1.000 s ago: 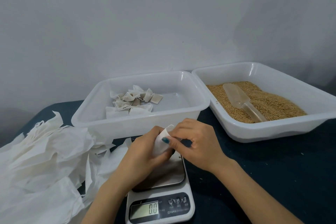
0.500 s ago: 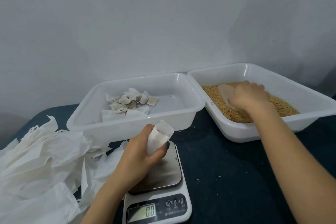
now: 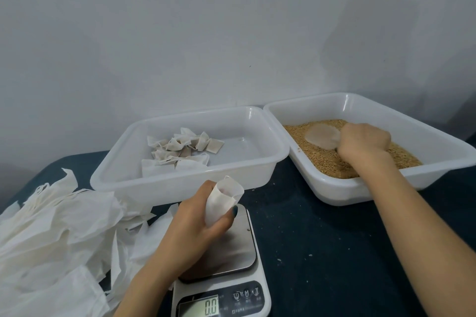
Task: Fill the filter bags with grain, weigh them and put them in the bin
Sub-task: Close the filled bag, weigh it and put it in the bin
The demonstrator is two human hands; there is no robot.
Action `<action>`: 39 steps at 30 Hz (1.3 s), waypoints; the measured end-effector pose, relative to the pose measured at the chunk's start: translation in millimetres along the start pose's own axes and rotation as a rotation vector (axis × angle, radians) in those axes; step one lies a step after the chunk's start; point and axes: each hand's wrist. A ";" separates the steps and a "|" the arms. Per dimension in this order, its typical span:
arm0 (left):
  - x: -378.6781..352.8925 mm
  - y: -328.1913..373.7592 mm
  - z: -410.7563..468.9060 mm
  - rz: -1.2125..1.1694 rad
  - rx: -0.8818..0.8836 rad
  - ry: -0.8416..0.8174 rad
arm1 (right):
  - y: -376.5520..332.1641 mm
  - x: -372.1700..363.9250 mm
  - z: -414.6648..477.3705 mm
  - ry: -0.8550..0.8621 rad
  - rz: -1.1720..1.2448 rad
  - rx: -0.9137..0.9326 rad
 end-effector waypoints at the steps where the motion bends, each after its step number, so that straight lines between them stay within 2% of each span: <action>1: 0.1 0.2 0.3 -0.004 0.000 0.001 | -1.3 3.6 -3.1 0.029 -0.087 -0.019; 4: 0.0 1.7 0.1 -0.014 -0.001 0.003 | -5.5 7.2 -11.2 0.070 -0.227 0.008; 8: 0.5 3.7 -0.1 -0.015 -0.001 0.006 | -6.6 5.0 -15.6 0.038 -0.194 0.067; 15: 1.0 1.5 0.4 -0.030 -0.001 0.011 | 10.6 -12.5 -9.2 -0.032 0.100 0.089; 21: -2.1 1.1 1.0 -0.024 0.009 0.006 | 24.9 -18.9 8.7 -0.175 0.413 0.133; 26: -1.1 0.1 0.7 -0.084 0.048 -0.015 | 26.9 -22.9 10.0 -0.124 0.636 0.183; 28: -0.4 1.3 0.2 -0.115 0.064 -0.035 | 25.9 -20.5 7.5 -0.046 0.784 0.266; 31: 1.0 2.7 0.1 -0.126 0.073 -0.032 | 21.0 -9.7 -4.1 0.027 0.858 0.433; 39: 9.7 -2.7 -0.3 -0.109 0.143 -0.010 | -9.2 9.4 -35.9 -0.106 0.990 0.881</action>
Point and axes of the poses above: each hand's wrist, its own z-axis towards the middle knuckle, its own x-axis out of the back of the hand, y = z × x, and after that the axes turned 6 degrees about -y, right-handed
